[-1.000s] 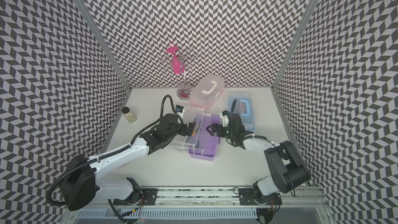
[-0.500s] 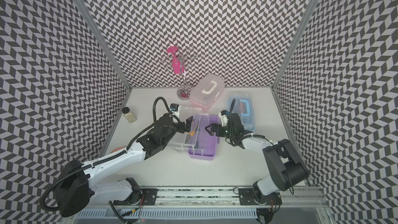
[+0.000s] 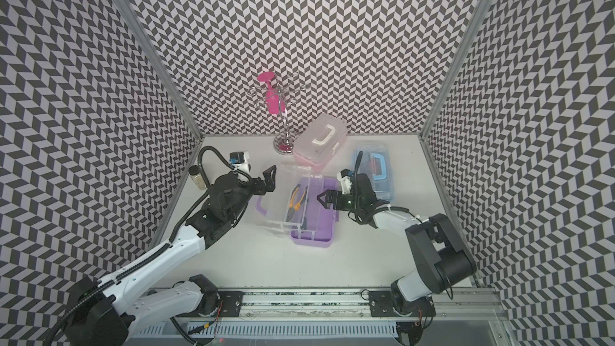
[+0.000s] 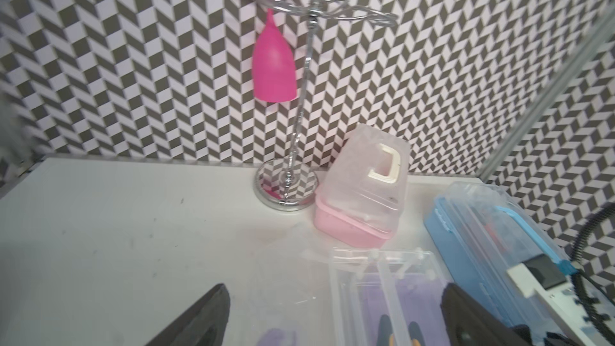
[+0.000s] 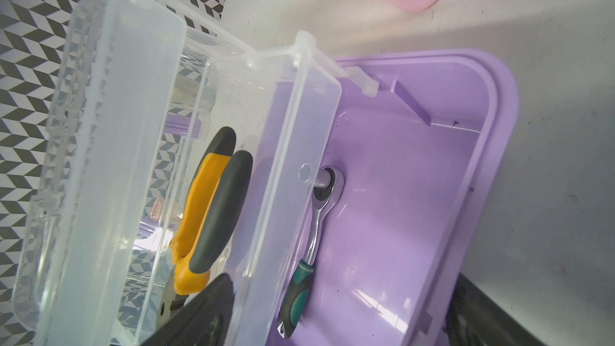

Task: Close toolboxes
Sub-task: Close the toolbox lid.

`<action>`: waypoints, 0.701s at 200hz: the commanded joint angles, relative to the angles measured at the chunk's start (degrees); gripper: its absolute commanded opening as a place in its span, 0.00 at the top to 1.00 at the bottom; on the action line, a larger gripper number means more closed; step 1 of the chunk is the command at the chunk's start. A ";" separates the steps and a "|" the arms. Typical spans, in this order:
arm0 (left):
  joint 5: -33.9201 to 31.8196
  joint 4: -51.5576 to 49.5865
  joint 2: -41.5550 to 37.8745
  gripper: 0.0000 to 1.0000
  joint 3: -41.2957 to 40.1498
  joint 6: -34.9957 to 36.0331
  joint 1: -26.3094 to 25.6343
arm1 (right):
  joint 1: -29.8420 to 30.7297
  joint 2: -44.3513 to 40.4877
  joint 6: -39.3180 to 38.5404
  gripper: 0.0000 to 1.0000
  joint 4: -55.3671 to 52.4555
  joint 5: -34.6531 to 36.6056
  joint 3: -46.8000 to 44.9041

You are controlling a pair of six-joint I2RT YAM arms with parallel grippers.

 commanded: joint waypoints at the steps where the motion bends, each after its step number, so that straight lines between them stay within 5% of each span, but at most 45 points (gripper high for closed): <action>1: 8.27 -1.64 -1.85 0.01 -3.51 -7.44 5.63 | 0.57 1.17 -3.41 0.09 -3.46 0.07 0.04; 48: 23.72 6.90 -2.47 0.01 -9.35 -13.44 12.33 | 0.56 1.33 -3.68 0.14 -2.43 -2.00 -0.03; 114: 37.07 16.69 2.68 0.01 -9.19 -16.46 10.77 | 0.53 1.59 -3.19 0.22 -0.22 -4.35 -0.17; 140: 36.85 17.72 2.83 0.01 -7.73 -15.68 6.19 | 0.55 1.86 -2.90 0.24 0.84 -5.17 -0.31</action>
